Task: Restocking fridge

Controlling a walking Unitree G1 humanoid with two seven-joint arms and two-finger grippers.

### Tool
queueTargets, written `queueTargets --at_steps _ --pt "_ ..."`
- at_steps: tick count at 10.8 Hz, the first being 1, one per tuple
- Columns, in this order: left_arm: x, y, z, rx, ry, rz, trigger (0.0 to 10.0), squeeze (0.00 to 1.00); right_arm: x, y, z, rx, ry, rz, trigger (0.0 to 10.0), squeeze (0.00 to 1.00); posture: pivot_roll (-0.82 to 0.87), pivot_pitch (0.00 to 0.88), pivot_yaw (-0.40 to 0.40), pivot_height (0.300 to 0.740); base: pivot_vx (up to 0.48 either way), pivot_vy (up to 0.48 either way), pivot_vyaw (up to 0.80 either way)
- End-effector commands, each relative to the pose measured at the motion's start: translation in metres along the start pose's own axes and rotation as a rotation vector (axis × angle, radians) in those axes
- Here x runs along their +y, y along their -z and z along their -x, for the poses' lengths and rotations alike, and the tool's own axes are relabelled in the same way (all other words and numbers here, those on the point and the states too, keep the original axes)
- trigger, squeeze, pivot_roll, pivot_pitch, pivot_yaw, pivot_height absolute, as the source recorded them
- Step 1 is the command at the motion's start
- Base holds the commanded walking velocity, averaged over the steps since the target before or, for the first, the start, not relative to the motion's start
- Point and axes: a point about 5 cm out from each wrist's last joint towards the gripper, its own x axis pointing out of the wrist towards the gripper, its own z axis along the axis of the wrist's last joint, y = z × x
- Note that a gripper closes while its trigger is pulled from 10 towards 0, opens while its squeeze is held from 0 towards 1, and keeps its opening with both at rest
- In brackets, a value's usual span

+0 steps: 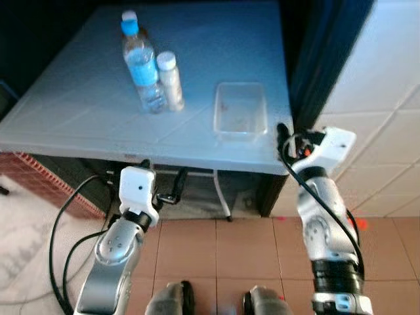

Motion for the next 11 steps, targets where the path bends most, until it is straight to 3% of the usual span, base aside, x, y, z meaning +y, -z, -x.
queueTargets --at_steps 1,3,5,7,11 --pt "0.004 -0.001 0.003 0.003 -0.015 -0.007 10.0 0.00 0.003 0.000 -0.001 -0.001 -0.025 -0.049 10.0 0.00 -0.02 0.174 0.094 0.740 0.000 0.000 0.00" --pt "0.004 -0.002 0.003 0.008 -0.016 -0.013 10.0 0.00 0.002 0.003 -0.012 -0.011 -0.016 0.009 10.0 0.00 -0.02 0.180 0.095 0.740 0.000 0.000 0.00" --pt "0.004 -0.003 0.005 0.011 -0.012 -0.027 10.0 0.00 0.001 0.003 -0.027 -0.007 -0.037 -0.039 10.0 0.00 0.01 0.188 0.094 0.740 0.000 0.000 0.00" --pt "0.011 -0.004 0.011 0.021 -0.034 -0.046 10.0 0.00 0.005 0.002 -0.040 -0.006 -0.089 -0.123 10.0 0.00 0.04 0.186 0.091 0.740 0.000 0.000 0.00" --pt "0.008 -0.007 0.009 0.019 -0.016 -0.057 10.0 0.00 0.014 0.012 -0.044 0.044 -0.193 -0.333 10.0 0.00 0.05 0.181 0.102 0.740 0.000 0.000 0.00"
